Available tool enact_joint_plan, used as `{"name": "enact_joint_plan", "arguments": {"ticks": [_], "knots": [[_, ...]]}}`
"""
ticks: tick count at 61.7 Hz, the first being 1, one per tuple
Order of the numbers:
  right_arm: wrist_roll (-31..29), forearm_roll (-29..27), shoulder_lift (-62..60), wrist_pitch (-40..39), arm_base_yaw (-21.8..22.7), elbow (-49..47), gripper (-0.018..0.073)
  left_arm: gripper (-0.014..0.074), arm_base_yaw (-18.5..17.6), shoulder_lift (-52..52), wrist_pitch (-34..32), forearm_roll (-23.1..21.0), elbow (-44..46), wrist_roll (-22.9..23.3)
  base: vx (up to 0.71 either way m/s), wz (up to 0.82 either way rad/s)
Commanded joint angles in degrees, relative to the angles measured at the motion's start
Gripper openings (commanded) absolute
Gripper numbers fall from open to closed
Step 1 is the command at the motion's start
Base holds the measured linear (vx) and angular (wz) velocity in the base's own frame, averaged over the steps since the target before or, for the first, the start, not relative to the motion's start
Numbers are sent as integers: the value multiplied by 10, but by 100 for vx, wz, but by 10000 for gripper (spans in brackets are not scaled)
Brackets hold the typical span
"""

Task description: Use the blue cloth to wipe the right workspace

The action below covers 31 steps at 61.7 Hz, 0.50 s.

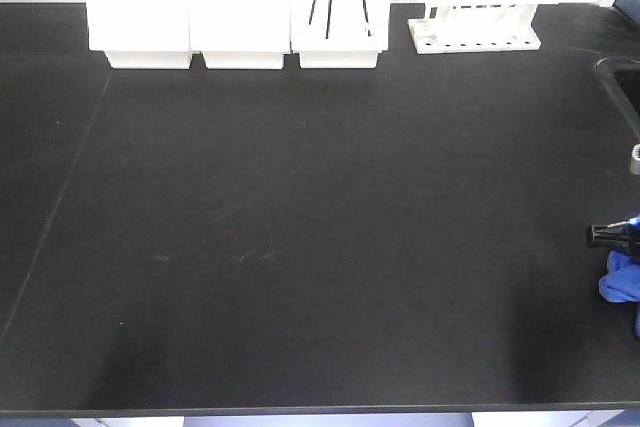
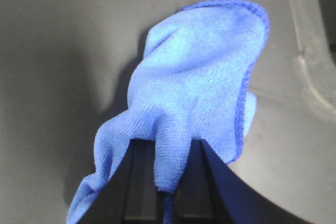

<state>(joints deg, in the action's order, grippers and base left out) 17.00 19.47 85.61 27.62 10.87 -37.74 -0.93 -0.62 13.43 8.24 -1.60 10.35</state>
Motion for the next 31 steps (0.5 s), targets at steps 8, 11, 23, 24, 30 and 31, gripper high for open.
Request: {"name": "enact_joint_plan", "arguments": {"ticks": [8, 11, 23, 24, 30, 31], "knots": [[-7, -24, -120, -9, 3, -16, -8, -6, -2, -9, -46, 1, -17, 5, 0, 0], [-10, -25, -162, -7, 3, -16, -8, -6, -2, -9, -46, 1, -17, 5, 0, 0], [-73, -77, -341, 16, 3, -16, -8, -6, -2, -9, -46, 1, -17, 5, 0, 0], [-77, -80, -355, 17, 3, -16, -8, -6, -2, -9, -46, 1, -17, 5, 0, 0], [-140, -159, -442, 43, -1, -17, -6, -6, -2, -9, -46, 1, -17, 5, 0, 0], [-143, -171, -452, 47, -4, -17, -6, -6, -2, -9, -46, 1, -17, 5, 0, 0]]}}
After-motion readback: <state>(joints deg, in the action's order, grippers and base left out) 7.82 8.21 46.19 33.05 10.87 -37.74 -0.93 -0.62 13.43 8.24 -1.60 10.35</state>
